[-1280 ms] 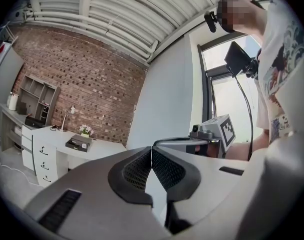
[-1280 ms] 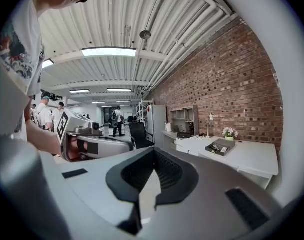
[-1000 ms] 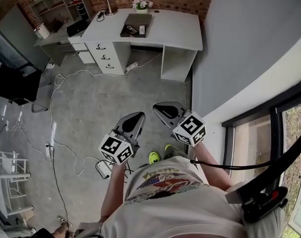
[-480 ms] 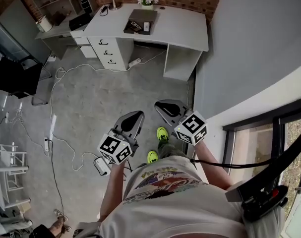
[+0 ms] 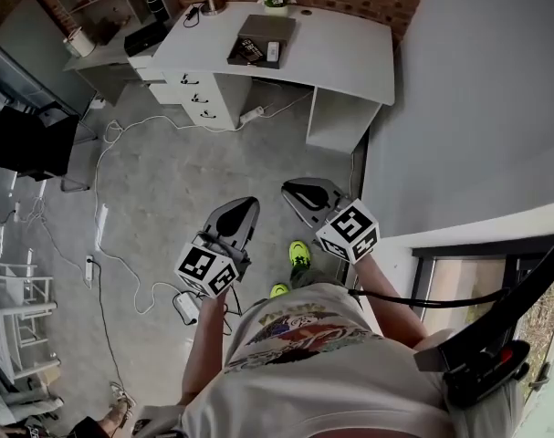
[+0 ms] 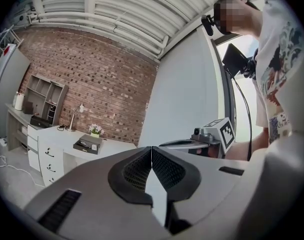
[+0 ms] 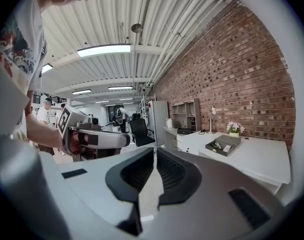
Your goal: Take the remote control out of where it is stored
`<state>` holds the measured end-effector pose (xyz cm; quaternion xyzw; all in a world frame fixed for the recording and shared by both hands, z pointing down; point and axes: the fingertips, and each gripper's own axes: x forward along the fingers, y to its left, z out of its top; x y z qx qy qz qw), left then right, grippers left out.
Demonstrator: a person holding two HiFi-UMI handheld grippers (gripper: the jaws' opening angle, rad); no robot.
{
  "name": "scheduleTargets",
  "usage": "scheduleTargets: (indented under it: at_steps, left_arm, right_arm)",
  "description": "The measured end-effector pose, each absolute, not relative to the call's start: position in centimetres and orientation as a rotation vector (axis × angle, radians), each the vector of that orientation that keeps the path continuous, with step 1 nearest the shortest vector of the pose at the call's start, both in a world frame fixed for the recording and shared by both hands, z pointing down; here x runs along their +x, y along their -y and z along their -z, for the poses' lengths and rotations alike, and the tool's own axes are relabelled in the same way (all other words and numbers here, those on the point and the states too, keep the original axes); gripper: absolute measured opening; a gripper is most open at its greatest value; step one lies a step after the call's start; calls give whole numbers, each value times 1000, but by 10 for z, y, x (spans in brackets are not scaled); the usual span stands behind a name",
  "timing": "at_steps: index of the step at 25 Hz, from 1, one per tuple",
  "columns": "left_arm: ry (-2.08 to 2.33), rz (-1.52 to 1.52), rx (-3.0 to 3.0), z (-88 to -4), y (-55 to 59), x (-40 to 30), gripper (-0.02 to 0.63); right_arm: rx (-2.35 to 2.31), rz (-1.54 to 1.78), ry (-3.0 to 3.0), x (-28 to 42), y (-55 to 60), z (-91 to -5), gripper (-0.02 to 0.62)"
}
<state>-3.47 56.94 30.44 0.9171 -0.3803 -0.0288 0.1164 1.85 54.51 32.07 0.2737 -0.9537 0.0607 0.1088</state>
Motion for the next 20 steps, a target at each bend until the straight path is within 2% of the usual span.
scheduleTargets:
  at_steps: [20]
  left_arm:
    - [1214,84,2630,-306,-450,-4,6]
  right_arm:
    - [665,-202,2822,36,-428,-327,8]
